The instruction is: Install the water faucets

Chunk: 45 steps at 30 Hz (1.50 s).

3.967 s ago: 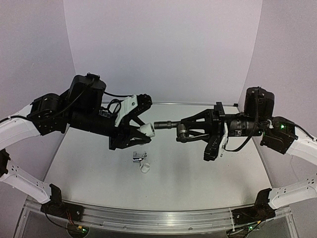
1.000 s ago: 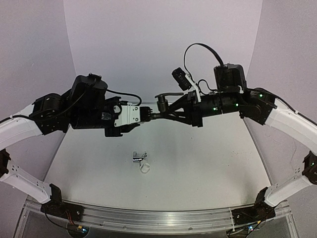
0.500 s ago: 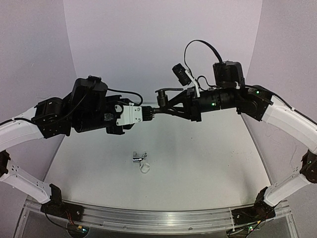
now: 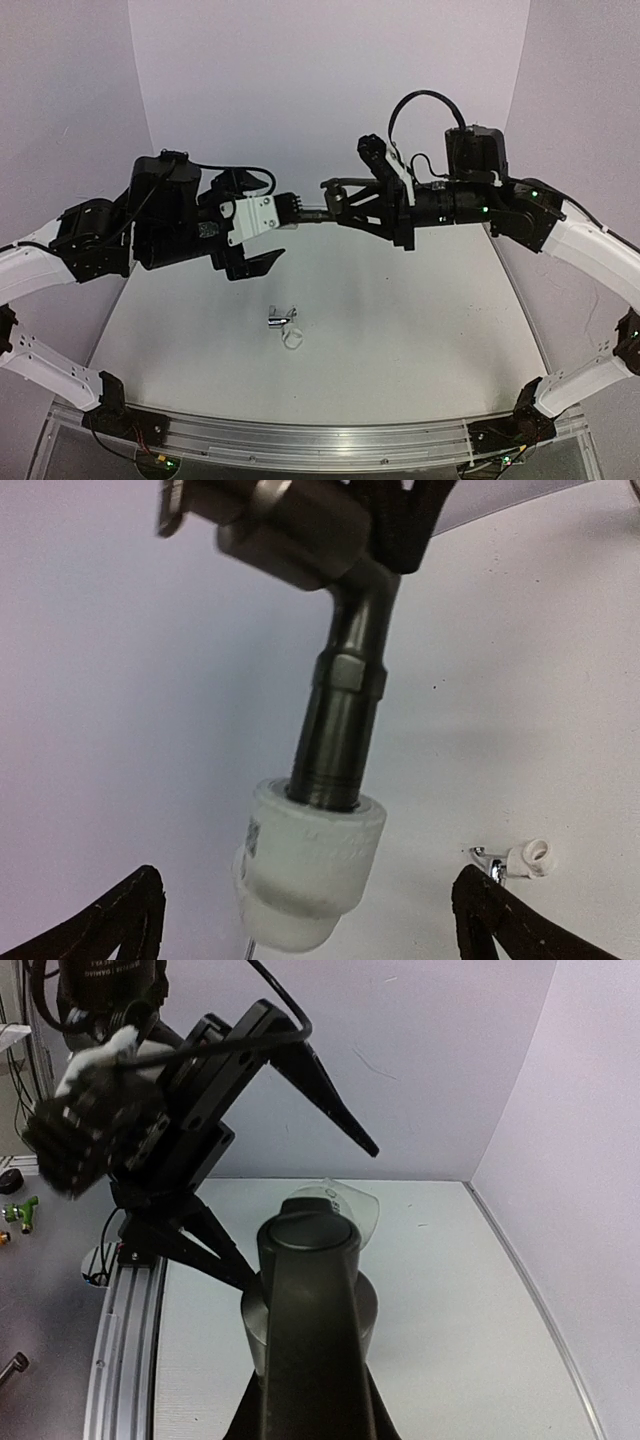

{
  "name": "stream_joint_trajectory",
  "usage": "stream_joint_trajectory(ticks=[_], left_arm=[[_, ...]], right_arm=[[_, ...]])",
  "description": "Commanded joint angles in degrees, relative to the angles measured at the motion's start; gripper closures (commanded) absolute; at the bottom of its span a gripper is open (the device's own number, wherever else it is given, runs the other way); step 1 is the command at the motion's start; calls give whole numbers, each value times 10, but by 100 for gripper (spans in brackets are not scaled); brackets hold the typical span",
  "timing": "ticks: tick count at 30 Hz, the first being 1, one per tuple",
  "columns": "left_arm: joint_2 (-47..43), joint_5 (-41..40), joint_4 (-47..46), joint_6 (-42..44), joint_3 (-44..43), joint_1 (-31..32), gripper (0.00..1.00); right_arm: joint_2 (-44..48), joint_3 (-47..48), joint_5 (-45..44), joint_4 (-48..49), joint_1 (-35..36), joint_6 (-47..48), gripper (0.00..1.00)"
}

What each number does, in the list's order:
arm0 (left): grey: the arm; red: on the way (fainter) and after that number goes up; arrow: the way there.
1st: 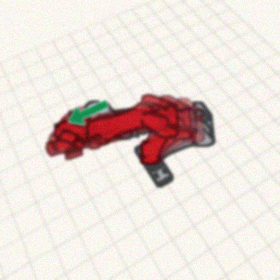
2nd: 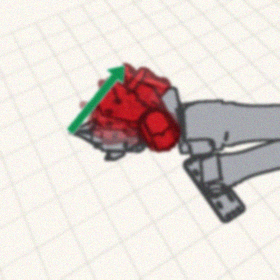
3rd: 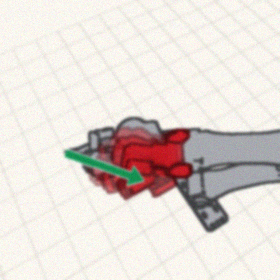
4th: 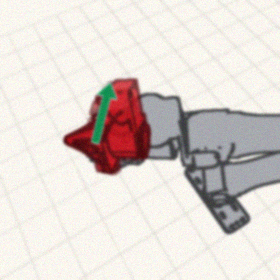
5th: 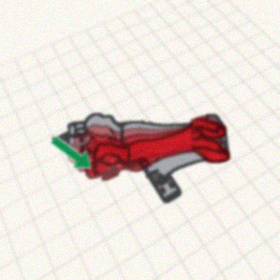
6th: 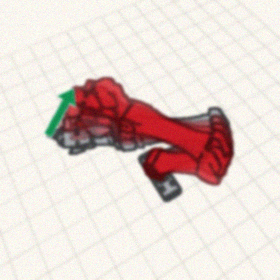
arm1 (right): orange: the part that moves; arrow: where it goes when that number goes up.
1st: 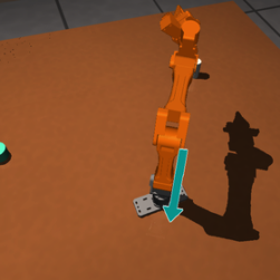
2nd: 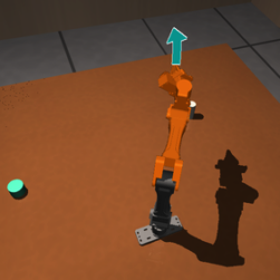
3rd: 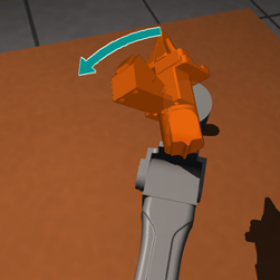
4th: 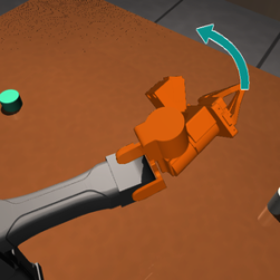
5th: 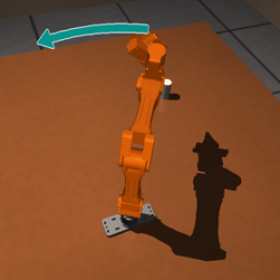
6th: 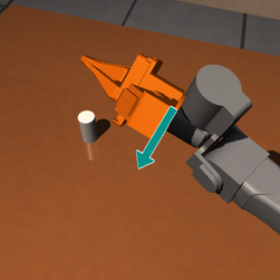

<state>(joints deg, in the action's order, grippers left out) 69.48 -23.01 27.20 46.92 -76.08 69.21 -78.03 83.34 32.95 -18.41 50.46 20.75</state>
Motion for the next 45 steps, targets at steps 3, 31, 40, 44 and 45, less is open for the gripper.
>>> stream_joint_trajectory(ticks=[3,31,40,44,45], left_arm=[[-25,-70,108,-256,-98,0,0],[134,827,3,-917,-179,-261,13],[163,831,-5,-921,-199,-262,25],[162,839,-19,-925,-189,-262,35],[161,842,-24,-927,-187,-261,37]], right_arm=[[59,-41,-94,98,3,113,100],[166,-191,-51,278,3,368,100],[139,-171,-4,281,3,362,100],[128,-163,-4,282,3,358,100],[125,-161,-4,282,3,357,100]])
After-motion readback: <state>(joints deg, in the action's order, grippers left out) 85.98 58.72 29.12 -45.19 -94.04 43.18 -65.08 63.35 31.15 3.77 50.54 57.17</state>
